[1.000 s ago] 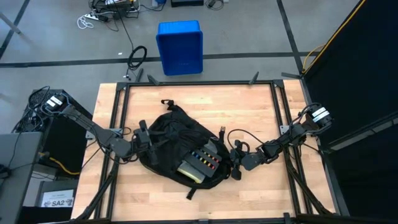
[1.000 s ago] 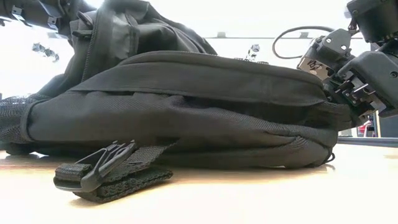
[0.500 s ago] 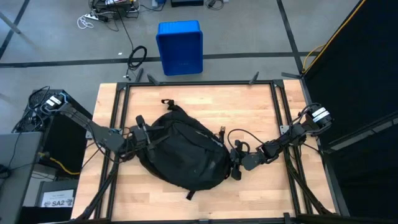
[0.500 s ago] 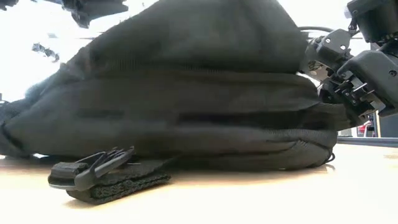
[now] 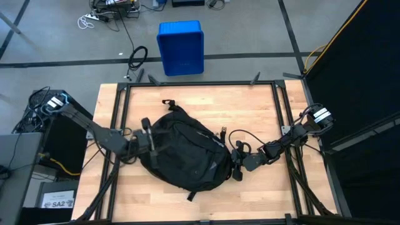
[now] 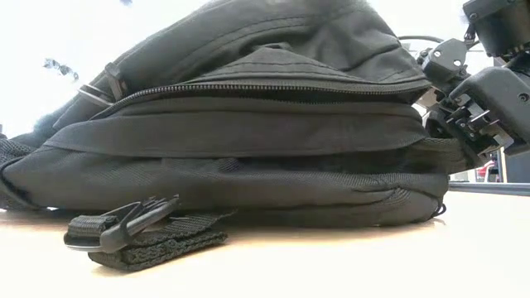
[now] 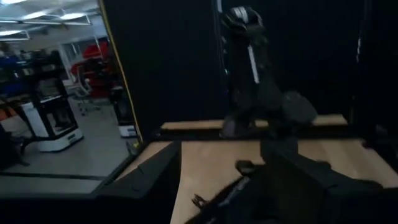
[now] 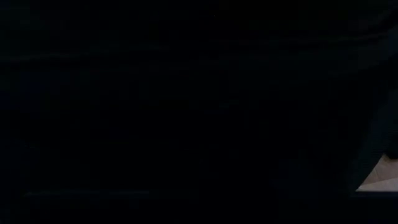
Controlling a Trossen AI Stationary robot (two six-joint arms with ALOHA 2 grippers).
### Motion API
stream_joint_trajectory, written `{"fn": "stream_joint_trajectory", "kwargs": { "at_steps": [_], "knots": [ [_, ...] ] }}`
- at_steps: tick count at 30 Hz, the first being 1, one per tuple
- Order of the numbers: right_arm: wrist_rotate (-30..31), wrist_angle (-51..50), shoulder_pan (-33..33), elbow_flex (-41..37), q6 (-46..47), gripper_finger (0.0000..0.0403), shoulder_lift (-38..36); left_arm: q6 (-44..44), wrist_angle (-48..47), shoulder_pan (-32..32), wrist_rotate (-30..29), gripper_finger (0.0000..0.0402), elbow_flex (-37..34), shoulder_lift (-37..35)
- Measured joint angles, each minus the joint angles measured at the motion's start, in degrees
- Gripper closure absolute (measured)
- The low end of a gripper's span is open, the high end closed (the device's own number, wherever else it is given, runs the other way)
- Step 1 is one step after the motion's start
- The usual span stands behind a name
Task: Unpack backpack
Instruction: Open the black backpack
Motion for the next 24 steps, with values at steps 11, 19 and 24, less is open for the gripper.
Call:
{"fn": "stream_joint_trajectory", "kwargs": {
  "at_steps": [11, 19, 24],
  "knots": [
    [0.02, 0.12, -0.01, 0.00, 0.52, 0.0327, 0.00, 2.07, -0.32, -0.62, 5.34, 0.0201, 14.67, 22.71],
    [0.04, 0.36, -0.01, 0.00, 0.75, 0.0323, 0.00, 1.83, -3.16, -1.40, 5.32, 0.0201, 22.13, 31.43],
    [0.07, 0.38, -0.01, 0.00, 0.81, 0.0325, 0.00, 0.64, -3.36, -1.42, 5.32, 0.0201, 23.05, 34.72]
  ]
}}
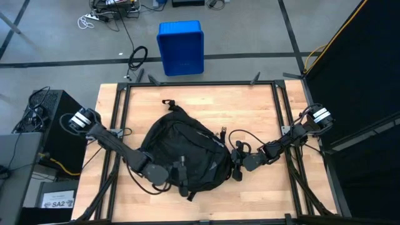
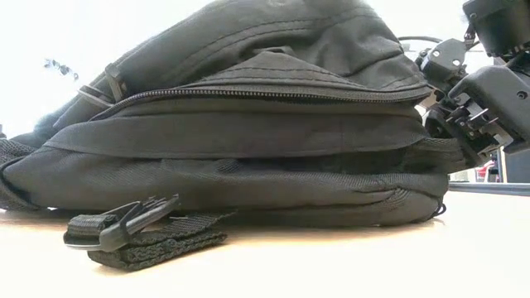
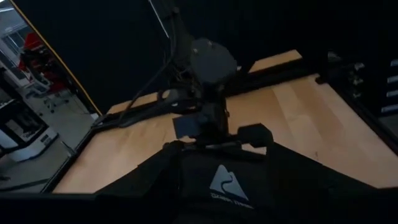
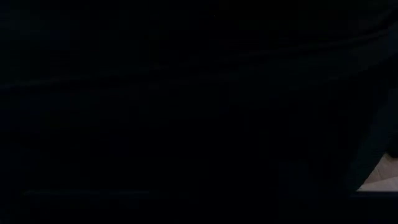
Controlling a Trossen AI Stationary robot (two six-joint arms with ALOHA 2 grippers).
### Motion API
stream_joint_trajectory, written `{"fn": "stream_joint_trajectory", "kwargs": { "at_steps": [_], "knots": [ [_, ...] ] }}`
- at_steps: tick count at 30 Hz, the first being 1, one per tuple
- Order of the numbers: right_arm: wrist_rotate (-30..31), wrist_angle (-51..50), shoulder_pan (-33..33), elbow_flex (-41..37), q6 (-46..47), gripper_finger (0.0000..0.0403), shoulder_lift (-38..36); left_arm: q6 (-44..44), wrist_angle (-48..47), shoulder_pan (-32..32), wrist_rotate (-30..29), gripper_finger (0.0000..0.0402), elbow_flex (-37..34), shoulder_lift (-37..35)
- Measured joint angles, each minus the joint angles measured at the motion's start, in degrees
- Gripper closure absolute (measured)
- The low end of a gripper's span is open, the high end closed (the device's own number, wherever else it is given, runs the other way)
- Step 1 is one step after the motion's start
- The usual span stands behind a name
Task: Unpack backpack
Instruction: Open the black backpack
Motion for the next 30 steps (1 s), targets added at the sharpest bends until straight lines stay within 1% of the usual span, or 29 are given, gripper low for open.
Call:
{"fn": "stream_joint_trajectory", "kwargs": {
  "at_steps": [5, 14, 18, 25, 30],
  "knots": [
    [0.00, 0.12, 0.00, 0.00, 0.12, 0.0321, 0.00, -2.65, -0.06, -0.03, 0.03, 0.0201, 0.18, 0.61],
    [0.00, 0.20, -0.02, 0.00, 0.20, 0.0322, 0.00, -4.64, -2.05, 0.27, 0.22, 0.0201, 0.18, 0.61],
    [0.04, 0.20, -0.02, 0.00, 0.20, 0.0321, 0.00, -6.16, -2.85, 0.41, 1.89, 0.0201, 0.18, 0.82],
    [0.09, 0.38, -0.02, 0.00, 0.17, 0.0316, 0.00, -7.48, -1.98, 0.96, 2.34, 0.0202, 0.18, 4.24],
    [0.11, 0.46, -0.02, 0.00, 0.20, 0.0318, 0.00, -9.64, -3.78, 1.93, 2.35, 0.0202, 0.18, 7.51]
  ]
}}
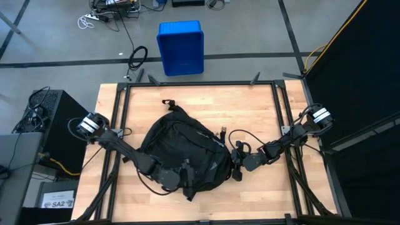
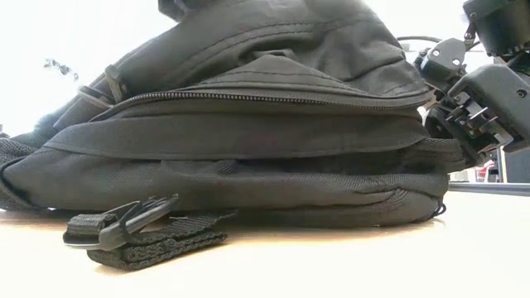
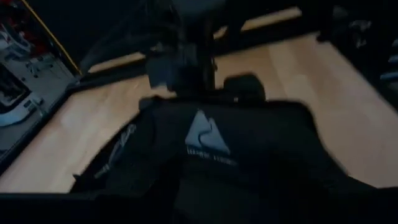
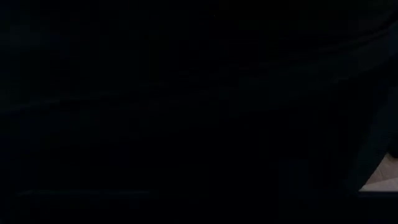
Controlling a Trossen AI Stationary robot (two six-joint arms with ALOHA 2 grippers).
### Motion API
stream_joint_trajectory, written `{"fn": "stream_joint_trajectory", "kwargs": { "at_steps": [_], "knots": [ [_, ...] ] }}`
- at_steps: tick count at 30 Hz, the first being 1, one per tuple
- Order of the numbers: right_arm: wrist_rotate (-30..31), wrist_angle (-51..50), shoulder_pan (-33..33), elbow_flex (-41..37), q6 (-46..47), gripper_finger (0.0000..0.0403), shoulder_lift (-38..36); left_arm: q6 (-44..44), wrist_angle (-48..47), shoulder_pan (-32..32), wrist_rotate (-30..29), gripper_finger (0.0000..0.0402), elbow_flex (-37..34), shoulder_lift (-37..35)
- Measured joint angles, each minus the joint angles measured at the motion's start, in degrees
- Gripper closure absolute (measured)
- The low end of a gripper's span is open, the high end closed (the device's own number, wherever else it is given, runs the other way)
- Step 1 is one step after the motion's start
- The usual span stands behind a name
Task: Unpack backpack
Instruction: Open the black backpack
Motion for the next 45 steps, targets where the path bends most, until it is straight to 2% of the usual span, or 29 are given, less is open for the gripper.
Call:
{"fn": "stream_joint_trajectory", "kwargs": {
  "at_steps": [6, 11, 17, 22, 30, 36, 41, 45],
  "knots": [
    [-0.02, 0.07, 0.00, 0.00, 0.11, 0.0315, 0.00, -4.88, -5.91, 1.93, 0.20, 0.0202, 0.00, 2.21],
    [-0.07, 0.20, -0.02, 0.00, 0.11, 0.0317, 0.00, -8.68, -10.90, 3.88, 2.58, 0.0202, 0.00, 2.98],
    [-0.06, 0.31, -0.02, 0.00, 0.09, 0.0314, 0.00, -9.82, -12.47, 5.43, 3.11, 0.0210, 0.02, 3.26],
    [-0.04, 0.33, -0.02, 0.00, 0.09, 0.0316, 0.00, -9.77, -12.75, 5.63, 3.13, 0.0252, 0.02, 3.29],
    [-0.04, 0.37, -0.02, 0.07, 0.09, 0.0315, 0.00, -9.69, -15.21, 5.95, 2.71, 0.0390, 0.04, 3.31],
    [0.00, 0.35, -0.02, 0.07, 0.05, 0.0314, 0.00, -7.83, -15.01, 5.94, 1.20, 0.0401, -0.19, 1.31],
    [-0.02, 0.33, -0.02, 0.07, -0.04, 0.0315, 0.00, -5.16, -15.28, 4.94, -2.74, 0.0401, -0.20, -4.50],
    [-0.02, 0.31, -0.02, 0.07, -0.04, 0.0315, 0.00, -3.62, -16.05, 3.95, -3.40, 0.0401, -0.20, -9.26]
  ]
}}
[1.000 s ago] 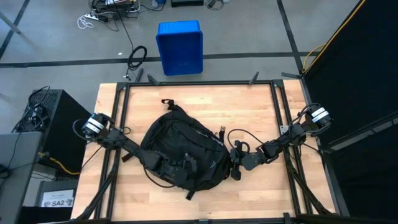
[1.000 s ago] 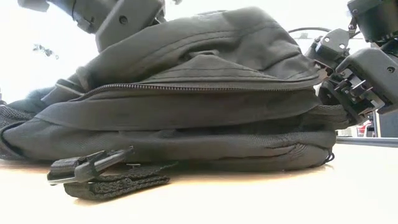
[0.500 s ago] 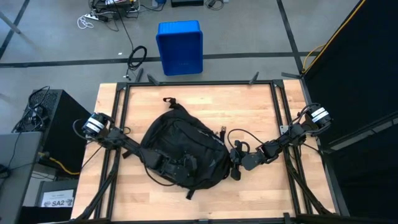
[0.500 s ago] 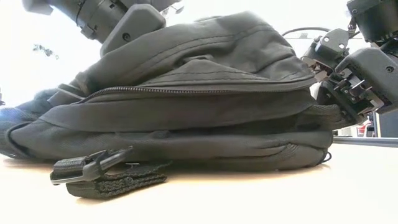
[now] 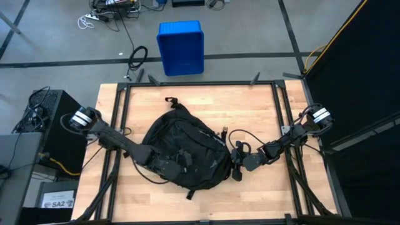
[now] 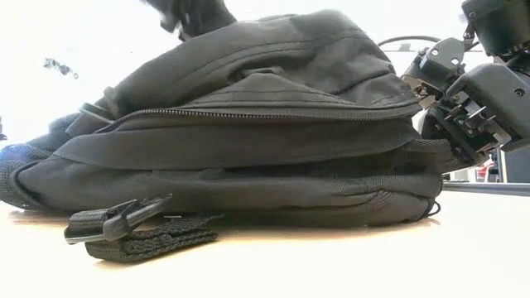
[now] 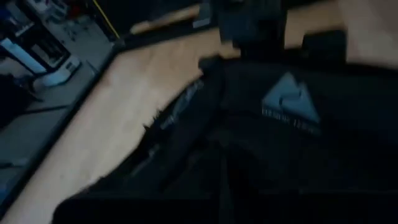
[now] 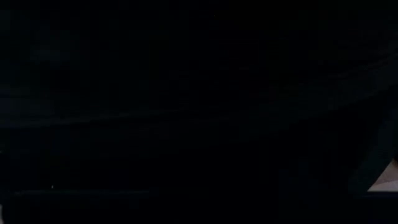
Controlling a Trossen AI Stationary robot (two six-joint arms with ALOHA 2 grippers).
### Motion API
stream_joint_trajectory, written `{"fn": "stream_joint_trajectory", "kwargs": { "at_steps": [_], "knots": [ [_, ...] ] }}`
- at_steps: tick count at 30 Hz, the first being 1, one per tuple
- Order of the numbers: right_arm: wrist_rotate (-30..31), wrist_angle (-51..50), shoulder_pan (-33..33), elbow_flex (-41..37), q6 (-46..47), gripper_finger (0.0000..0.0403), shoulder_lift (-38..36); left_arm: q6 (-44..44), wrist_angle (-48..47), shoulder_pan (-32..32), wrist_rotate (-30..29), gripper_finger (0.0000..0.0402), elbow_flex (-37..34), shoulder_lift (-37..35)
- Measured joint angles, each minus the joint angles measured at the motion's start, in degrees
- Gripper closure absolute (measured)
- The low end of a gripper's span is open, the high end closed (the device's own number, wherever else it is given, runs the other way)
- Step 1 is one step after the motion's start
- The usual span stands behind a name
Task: Unpack backpack
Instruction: Open the black backpack
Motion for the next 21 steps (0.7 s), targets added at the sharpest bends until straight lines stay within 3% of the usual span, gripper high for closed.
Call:
{"fn": "stream_joint_trajectory", "kwargs": {
  "at_steps": [3, 7, 9, 12, 16, 21],
  "knots": [
    [0.00, -0.03, 0.00, 0.00, 0.00, 0.0314, 0.00, 0.90, 3.10, -0.82, 4.78, 0.0401, 0.07, -1.88],
    [0.02, -0.04, 0.02, 0.00, 0.00, 0.0315, -0.02, 1.78, 10.48, -1.95, 17.50, 0.0399, 0.07, -1.05],
    [0.02, -0.02, 0.02, -0.02, 0.00, 0.0315, -0.02, 3.91, 14.10, -2.96, 20.96, 0.0391, 0.15, 0.41],
    [0.00, 0.02, 0.02, -0.02, 0.00, 0.0314, -0.02, 9.08, 16.27, -4.98, 21.18, 0.0364, 0.29, 2.98],
    [0.00, 0.02, 0.02, -0.02, 0.00, 0.0312, -0.02, 9.49, 15.35, -6.96, 20.72, 0.0309, 3.33, 6.67],
    [0.00, 0.09, 0.02, -0.02, 0.02, 0.0312, -0.02, 10.30, 8.08, -8.13, 10.36, 0.0229, 7.02, 11.03]
  ]
}}
